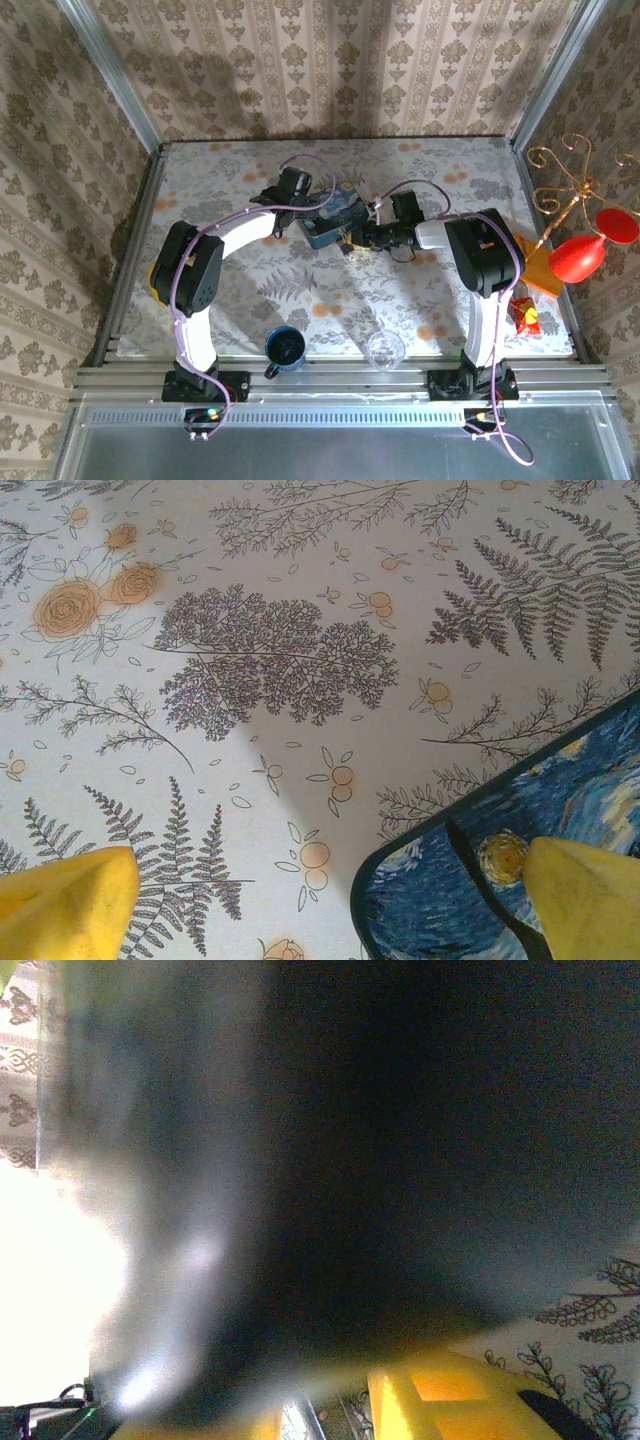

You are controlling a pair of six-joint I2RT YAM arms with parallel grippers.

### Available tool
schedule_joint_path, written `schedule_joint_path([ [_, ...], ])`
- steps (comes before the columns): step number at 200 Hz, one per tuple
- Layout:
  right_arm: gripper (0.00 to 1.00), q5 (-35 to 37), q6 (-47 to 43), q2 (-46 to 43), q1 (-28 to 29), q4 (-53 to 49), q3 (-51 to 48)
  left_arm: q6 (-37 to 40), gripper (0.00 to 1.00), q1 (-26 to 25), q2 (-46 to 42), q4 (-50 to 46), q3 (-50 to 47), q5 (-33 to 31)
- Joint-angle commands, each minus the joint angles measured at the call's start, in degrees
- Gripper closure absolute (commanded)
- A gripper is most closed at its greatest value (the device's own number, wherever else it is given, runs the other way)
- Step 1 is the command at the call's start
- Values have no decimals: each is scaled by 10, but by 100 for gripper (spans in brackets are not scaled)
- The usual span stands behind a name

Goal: Unlock a padlock with a key

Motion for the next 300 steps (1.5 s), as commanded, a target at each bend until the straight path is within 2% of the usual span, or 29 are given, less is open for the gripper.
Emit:
schedule_joint_path([
  [1,73,-10,-7,26,16,-24,6,-5,0,-2,-4,-59,-11,13],
  [36,71,-24,1,17,32,-4,-1,-13,0,-3,0,-60,-13,22],
  [65,71,-1,1,6,42,-12,-5,-25,1,-3,2,-61,-14,35],
  [124,68,131,-15,-40,65,-91,-25,-43,9,-6,8,-65,-16,43],
  [163,62,196,2,-97,89,-84,-62,-57,10,-7,7,-65,-19,51],
  [209,62,192,36,-128,97,-39,-83,-59,10,-7,6,-68,-15,51],
  [235,62,200,26,-119,102,-49,-70,-58,9,-6,5,-68,-13,51],
  [257,57,226,9,-108,110,-77,-53,-59,9,-6,3,-69,-14,51],
  [300,57,239,-4,-89,118,-92,-28,-61,9,-6,4,-69,-13,53],
])
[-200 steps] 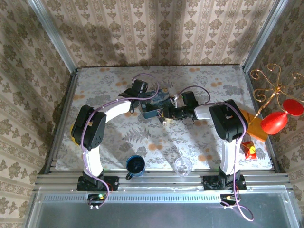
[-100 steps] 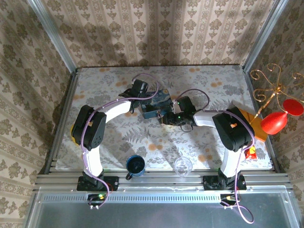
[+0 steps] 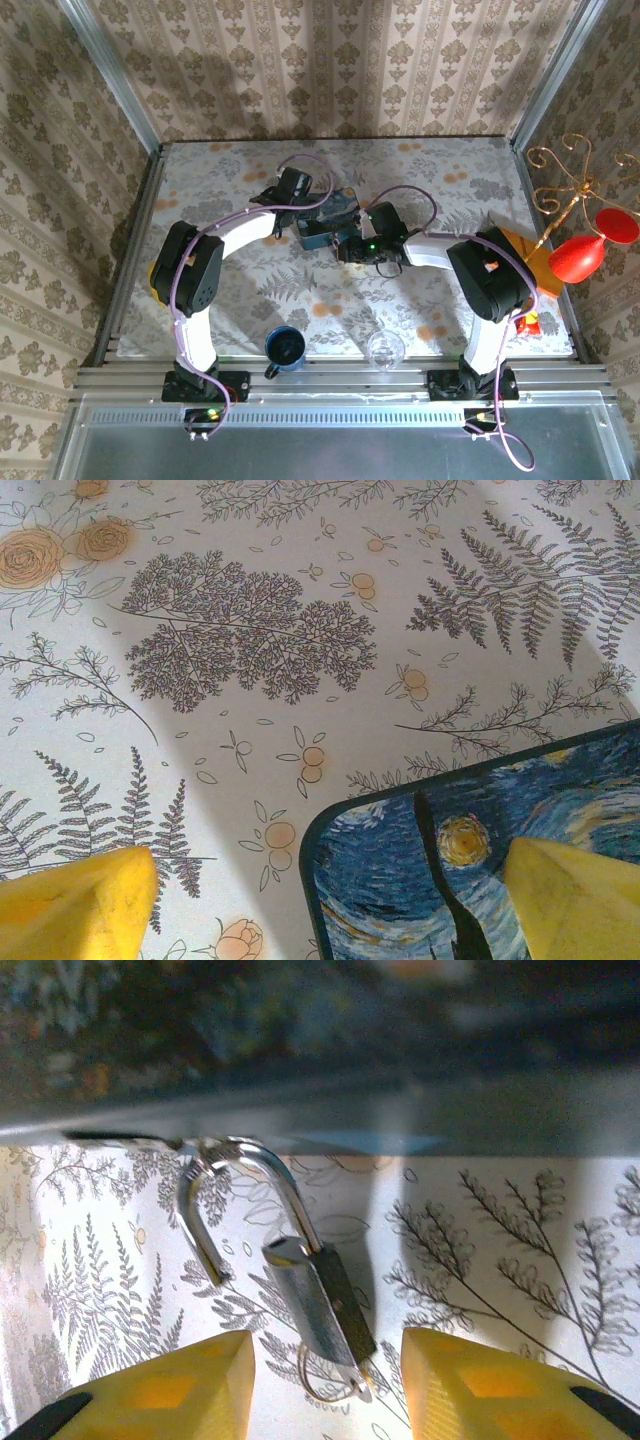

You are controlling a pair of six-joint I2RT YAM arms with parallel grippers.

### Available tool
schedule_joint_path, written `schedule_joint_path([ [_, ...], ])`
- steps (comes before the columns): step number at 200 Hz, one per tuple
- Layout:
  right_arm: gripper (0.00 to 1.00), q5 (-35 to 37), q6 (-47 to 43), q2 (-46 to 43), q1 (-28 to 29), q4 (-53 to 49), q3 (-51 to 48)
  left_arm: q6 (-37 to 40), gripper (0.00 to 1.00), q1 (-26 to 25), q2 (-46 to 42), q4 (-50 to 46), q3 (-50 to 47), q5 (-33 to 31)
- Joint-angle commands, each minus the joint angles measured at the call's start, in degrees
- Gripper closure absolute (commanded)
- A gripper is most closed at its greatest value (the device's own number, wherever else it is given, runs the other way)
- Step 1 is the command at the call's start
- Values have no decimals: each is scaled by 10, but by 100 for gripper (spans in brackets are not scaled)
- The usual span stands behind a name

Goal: Unlock a padlock with a key

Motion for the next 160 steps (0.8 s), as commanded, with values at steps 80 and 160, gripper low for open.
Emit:
schedule_joint_path([
  [80,65,28,-19,47,13,-29,39,-3,7,-5,4,-57,-12,22],
  [160,86,27,27,57,5,-3,31,-5,6,-4,1,-60,-14,18],
])
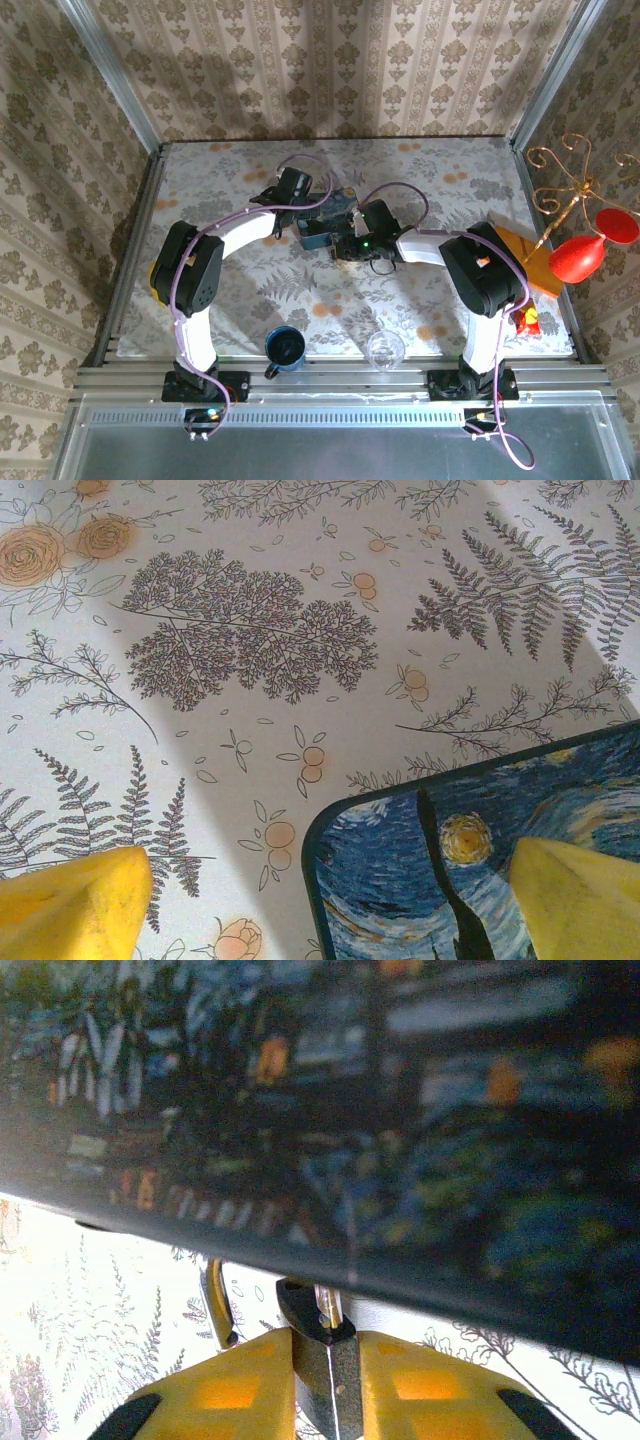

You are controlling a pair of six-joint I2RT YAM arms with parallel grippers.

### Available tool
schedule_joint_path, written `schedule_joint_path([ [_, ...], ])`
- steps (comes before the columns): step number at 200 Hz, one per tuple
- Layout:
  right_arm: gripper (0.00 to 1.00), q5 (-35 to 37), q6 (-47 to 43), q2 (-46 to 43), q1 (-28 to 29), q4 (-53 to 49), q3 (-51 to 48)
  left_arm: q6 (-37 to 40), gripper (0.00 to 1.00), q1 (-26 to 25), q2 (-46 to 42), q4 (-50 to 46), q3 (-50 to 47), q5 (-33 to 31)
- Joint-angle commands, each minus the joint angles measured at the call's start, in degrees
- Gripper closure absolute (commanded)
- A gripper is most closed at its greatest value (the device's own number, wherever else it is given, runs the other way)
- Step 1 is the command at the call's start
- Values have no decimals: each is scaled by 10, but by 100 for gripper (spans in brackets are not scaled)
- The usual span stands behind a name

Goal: Unlock a padlock with a key

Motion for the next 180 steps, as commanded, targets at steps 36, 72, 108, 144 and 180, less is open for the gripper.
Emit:
schedule_joint_path([
  [36,100,-10,107,18,-14,60,-31,-3,6,0,-2,-61,-19,13],
  [72,100,-40,173,14,-22,157,-70,-3,5,5,-8,-61,-25,10],
  [108,100,-27,203,8,-24,168,-79,-4,5,6,-10,-61,-28,11],
  [144,100,-7,255,4,-32,169,-89,-8,4,6,-9,-60,-30,12],
  [180,100,-3,302,-3,-36,197,-110,-11,4,6,-8,-60,-31,12],
])
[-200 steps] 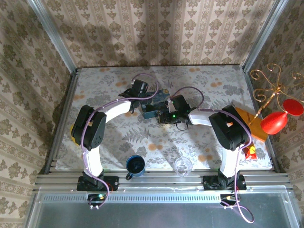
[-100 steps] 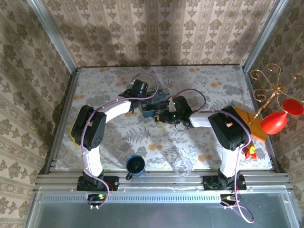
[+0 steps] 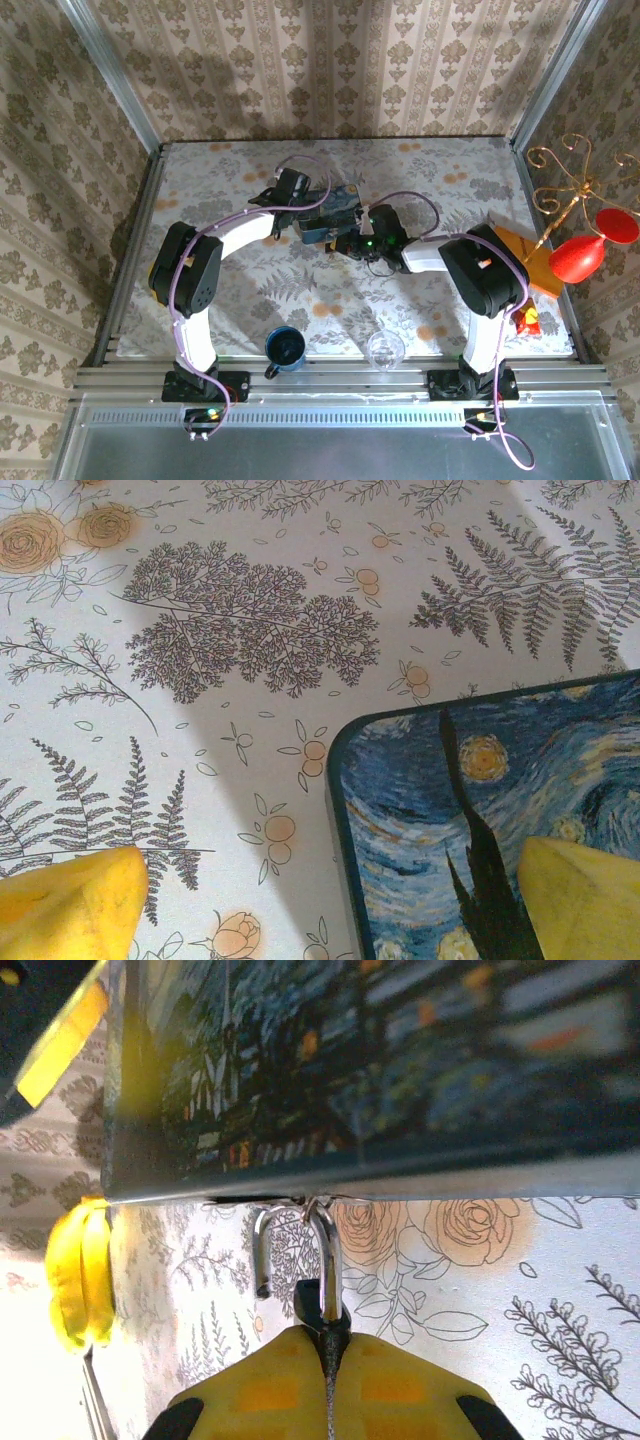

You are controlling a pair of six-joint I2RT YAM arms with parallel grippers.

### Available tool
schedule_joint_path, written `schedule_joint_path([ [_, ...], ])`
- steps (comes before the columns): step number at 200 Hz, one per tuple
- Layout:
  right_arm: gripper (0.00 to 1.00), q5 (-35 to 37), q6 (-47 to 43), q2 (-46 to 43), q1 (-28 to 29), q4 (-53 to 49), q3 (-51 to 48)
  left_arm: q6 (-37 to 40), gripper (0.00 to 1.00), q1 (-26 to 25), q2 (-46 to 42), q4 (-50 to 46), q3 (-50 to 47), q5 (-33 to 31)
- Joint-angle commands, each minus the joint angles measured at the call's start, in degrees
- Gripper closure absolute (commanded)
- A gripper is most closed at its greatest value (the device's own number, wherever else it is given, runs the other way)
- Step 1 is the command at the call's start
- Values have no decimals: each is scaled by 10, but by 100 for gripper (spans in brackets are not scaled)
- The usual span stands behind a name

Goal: Unlock a padlock with a key

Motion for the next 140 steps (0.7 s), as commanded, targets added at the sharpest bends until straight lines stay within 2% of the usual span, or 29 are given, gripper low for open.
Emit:
schedule_joint_path([
  [1,100,42,105,4,-24,-23,-26,0,4,2,-3,-65,-21,7],
  [66,100,60,113,-27,-26,-29,-48,-6,5,4,-8,-65,-25,8],
  [140,100,60,165,-29,-41,40,-71,-11,5,4,-14,-63,-30,13],
])
